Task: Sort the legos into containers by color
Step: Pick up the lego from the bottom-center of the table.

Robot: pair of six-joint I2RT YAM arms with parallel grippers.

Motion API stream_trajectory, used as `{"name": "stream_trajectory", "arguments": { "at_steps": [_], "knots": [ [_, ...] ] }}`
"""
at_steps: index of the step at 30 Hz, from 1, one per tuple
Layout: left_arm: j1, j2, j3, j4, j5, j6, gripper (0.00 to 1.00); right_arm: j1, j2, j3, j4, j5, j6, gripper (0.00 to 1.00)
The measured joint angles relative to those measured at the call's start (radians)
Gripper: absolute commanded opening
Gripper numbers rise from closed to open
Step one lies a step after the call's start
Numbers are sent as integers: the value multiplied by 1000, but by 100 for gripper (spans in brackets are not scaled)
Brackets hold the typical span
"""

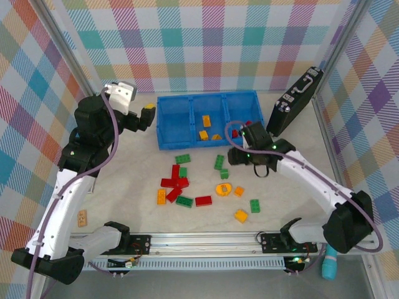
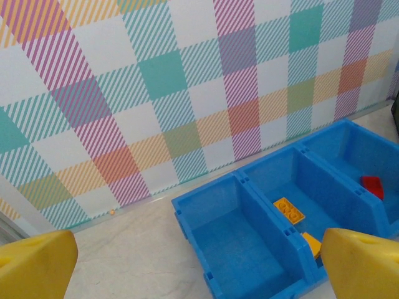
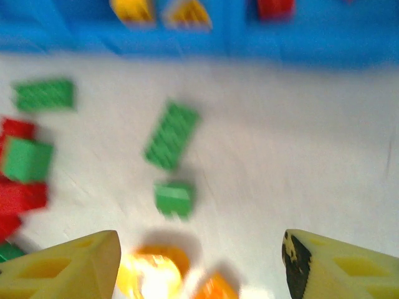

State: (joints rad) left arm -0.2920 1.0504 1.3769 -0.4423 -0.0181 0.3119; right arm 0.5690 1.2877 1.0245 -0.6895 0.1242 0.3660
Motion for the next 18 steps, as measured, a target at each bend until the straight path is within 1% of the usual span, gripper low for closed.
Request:
{"name": "stream_trajectory", "arguments": {
  "at_steps": [4, 7, 13, 18],
  "knots": [
    [-1, -3, 0, 0, 3, -13, 100, 2, -7, -154, -44, -12, 108, 72],
    [-1, -4, 0, 0, 3, -21, 100, 4, -37, -227, -50, -41, 189, 72],
    [-1, -26, 0, 0, 5, -32, 100, 5, -131, -327, 23, -116, 337, 72],
    [-1, -44, 0, 0, 8, -35, 100, 7, -117, -372, 95, -163, 436, 72]
  ]
}}
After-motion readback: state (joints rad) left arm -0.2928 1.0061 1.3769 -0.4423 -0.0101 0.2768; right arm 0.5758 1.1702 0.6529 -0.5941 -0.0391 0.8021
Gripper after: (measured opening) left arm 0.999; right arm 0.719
